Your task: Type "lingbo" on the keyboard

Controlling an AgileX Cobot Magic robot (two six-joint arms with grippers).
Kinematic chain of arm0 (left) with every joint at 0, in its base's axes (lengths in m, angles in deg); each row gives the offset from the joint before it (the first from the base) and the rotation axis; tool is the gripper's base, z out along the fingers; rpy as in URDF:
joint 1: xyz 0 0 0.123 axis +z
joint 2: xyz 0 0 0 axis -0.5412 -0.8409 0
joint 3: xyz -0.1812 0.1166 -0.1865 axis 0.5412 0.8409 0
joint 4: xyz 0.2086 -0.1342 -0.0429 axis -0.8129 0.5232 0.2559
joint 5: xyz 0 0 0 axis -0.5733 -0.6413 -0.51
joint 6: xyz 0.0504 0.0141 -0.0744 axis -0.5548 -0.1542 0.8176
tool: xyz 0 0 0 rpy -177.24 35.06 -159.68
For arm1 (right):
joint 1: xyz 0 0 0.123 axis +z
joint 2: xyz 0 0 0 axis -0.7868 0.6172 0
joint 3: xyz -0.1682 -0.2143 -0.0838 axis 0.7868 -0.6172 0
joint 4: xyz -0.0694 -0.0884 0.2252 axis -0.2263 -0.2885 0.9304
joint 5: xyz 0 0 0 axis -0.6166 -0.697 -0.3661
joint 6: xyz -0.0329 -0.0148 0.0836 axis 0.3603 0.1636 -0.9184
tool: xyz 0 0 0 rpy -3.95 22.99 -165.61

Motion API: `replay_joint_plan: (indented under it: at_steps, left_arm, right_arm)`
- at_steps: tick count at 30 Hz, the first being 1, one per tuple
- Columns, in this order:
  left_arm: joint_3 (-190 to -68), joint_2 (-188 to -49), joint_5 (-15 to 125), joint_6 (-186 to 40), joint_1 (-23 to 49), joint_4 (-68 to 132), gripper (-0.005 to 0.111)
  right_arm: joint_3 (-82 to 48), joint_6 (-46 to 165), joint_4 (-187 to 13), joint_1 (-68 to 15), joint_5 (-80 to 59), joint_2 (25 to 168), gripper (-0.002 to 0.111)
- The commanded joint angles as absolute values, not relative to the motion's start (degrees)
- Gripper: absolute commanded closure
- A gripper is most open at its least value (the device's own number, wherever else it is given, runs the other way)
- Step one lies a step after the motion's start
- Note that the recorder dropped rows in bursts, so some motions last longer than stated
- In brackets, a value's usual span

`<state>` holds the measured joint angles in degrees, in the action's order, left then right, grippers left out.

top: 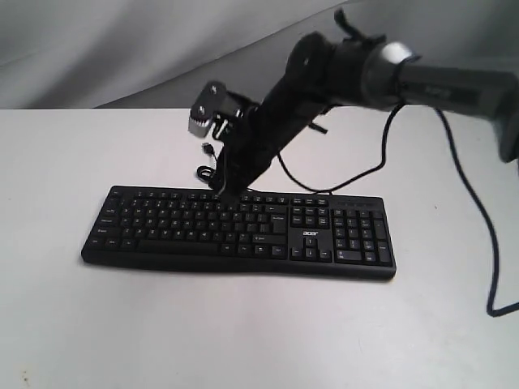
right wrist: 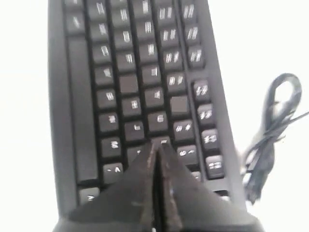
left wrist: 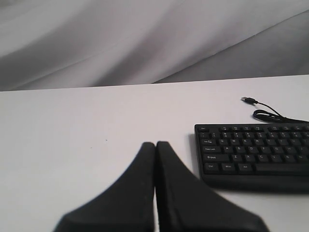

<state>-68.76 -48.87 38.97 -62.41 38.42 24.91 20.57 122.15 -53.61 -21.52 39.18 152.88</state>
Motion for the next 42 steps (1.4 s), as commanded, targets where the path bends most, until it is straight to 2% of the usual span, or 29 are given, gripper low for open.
replay_joint_plan:
  at_steps: [1, 9, 16, 18, 20, 24, 28, 35, 42]
  left_arm:
    - [-68.5, -48.7, 39.4, -62.3, 38.5, 25.1, 0.106]
    - [-68.5, -48.7, 39.4, -62.3, 38.5, 25.1, 0.106]
    - [-68.5, -48.7, 39.4, -62.3, 38.5, 25.1, 0.106]
    - [-68.5, -48.7, 39.4, -62.3, 38.5, 25.1, 0.106]
    - [-68.5, -48.7, 39.4, -62.3, 38.5, 25.1, 0.106]
    - [-68.5, -48.7, 39.4, -62.3, 38.5, 25.1, 0.106]
    - [-68.5, -48.7, 39.4, -62.3, 38.5, 25.1, 0.106]
    - [-68.5, -48.7, 39.4, -62.3, 38.5, 25.1, 0.106]
    - [-68.5, -48.7, 39.4, -62.3, 38.5, 25.1, 0.106]
  right_arm:
    - [20.4, 117.0, -56.9, -21.6, 42.1, 143.3, 0.108]
    - [20.4, 106.6, -57.9, -21.8, 44.7, 130.2, 0.108]
    - [20.4, 106.5, -56.0, -21.8, 34.4, 124.7, 0.108]
    - [20.4, 93.8, -56.7, -22.8, 27.9, 123.7, 0.108]
    - [20.4, 82.3, -60.1, -23.9, 27.8, 123.2, 0.108]
    - [20.1, 75.7, -66.1, -23.7, 27.9, 122.2, 0.108]
    - [12.2, 72.9, -69.4, -23.3, 21.0, 114.4, 0.108]
    - [-10.0, 72.8, -75.7, -24.5, 0.4, 96.2, 0.108]
    - [-31.4, 72.7, -68.5, -38.9, -5.7, 80.5, 0.108]
